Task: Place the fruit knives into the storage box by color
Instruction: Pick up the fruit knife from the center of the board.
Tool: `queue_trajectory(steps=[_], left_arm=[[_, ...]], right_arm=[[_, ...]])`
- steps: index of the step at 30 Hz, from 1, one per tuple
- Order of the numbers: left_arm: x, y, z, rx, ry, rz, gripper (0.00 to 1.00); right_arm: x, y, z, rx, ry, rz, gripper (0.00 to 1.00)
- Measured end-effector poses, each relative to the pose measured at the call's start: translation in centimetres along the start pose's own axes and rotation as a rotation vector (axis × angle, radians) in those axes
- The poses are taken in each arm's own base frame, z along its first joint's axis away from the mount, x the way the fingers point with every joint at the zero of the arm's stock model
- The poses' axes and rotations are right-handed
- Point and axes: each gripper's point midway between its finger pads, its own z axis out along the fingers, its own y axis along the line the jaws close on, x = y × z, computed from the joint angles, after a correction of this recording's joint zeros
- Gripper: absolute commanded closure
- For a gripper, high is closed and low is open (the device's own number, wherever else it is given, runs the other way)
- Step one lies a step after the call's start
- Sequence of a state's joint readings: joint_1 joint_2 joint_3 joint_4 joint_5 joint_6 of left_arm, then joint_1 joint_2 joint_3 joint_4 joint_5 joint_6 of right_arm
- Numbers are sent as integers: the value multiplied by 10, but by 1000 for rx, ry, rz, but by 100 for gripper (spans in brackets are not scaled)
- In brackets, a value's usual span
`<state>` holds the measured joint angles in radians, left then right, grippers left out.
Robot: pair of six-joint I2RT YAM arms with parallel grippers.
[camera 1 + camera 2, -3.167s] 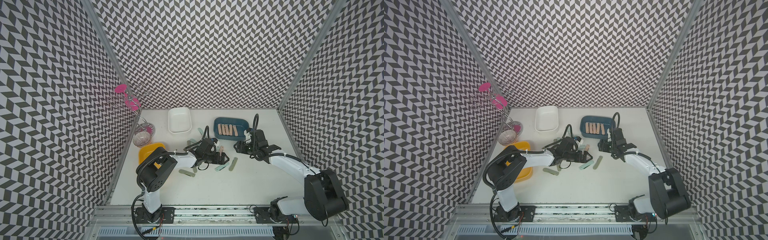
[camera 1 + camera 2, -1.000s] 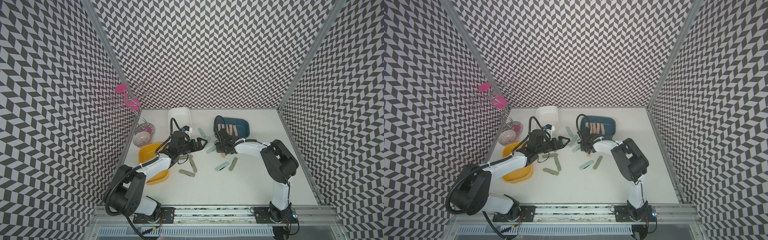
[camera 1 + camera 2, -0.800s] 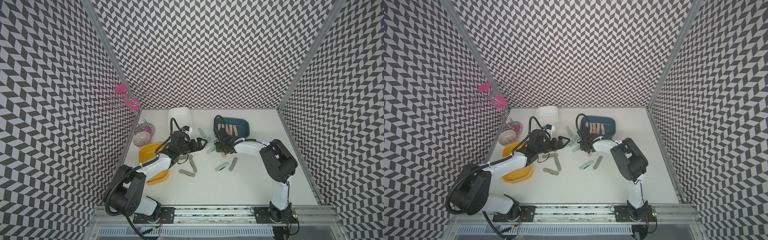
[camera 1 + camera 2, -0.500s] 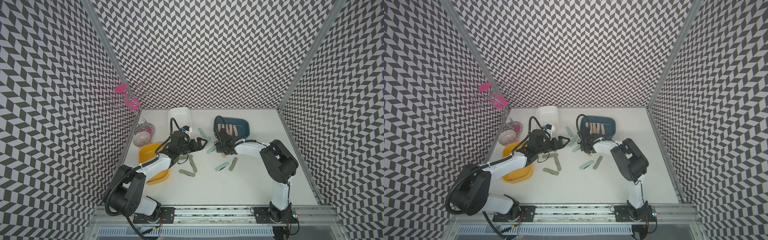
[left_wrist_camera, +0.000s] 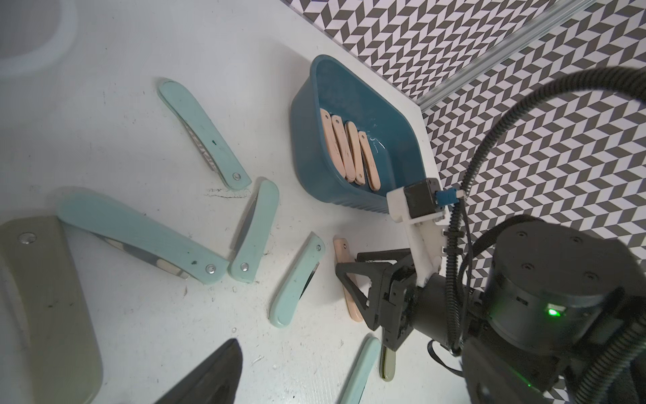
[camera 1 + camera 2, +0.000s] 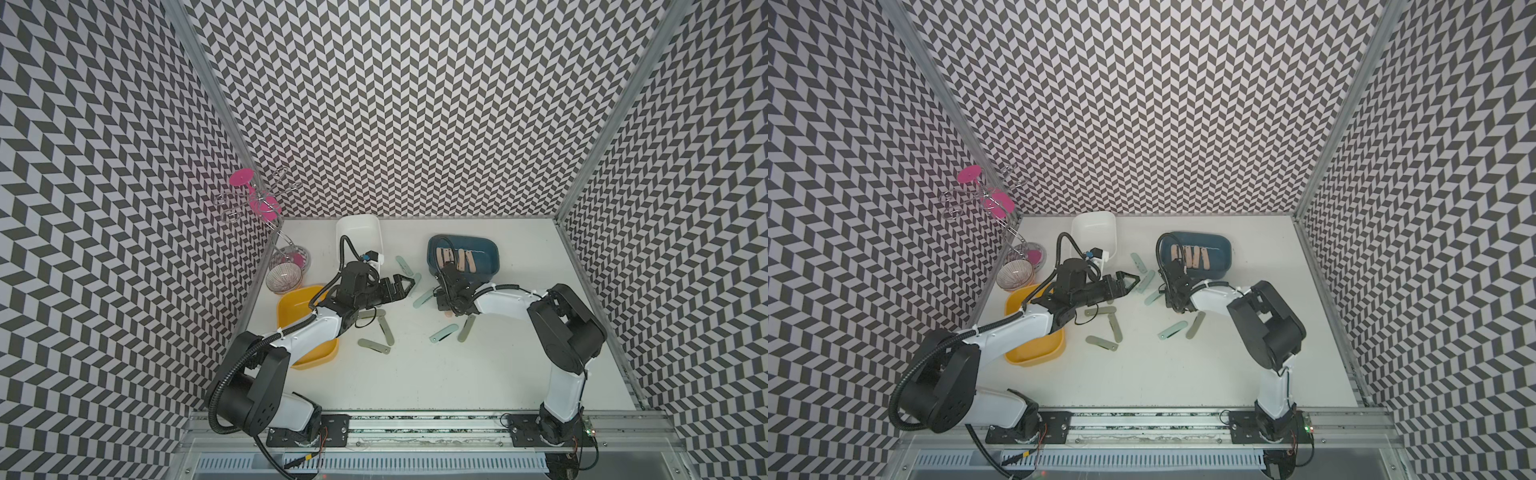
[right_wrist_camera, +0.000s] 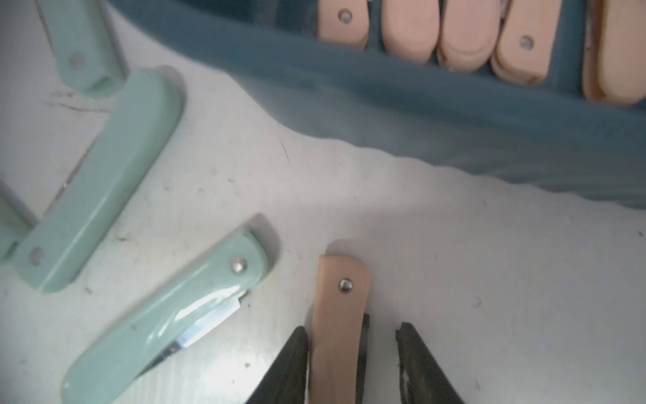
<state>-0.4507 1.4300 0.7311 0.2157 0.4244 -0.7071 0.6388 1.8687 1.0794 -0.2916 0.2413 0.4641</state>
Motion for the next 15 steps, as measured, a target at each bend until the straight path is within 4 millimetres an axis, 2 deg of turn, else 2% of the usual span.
queue_trajectory(steps=[5, 15], left_arm=[[0, 0, 0, 1, 0, -8, 2], [-3, -4, -3, 9, -10, -7, 2]], right_arm=[[16, 5, -7, -10, 3, -13, 59], [25, 13, -11, -23, -15, -5, 62]])
